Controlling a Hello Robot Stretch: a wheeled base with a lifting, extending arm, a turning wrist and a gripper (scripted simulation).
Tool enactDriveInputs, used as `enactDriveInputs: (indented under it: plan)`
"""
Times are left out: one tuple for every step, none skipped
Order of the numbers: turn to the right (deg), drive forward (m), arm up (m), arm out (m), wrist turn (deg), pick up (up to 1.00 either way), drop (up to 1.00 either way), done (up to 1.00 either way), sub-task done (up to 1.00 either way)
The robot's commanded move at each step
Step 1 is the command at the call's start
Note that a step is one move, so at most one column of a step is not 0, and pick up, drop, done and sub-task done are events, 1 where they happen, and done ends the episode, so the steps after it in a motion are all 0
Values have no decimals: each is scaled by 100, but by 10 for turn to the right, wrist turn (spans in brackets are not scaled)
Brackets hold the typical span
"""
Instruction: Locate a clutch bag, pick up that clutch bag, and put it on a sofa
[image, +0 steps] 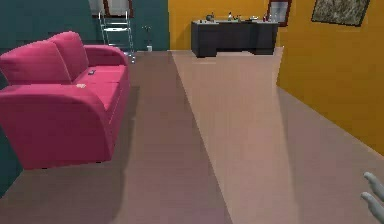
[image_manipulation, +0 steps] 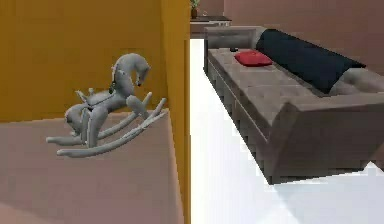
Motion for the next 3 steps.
enactDriveInputs:
  plan:
    - [0, 100, 0, 0, 0, 0, 0, 0, 0]
    - [0, 100, 0, 0, 0, 0, 0, 0, 0]
    - [0, 100, 0, 0, 0, 0, 0, 0, 0]
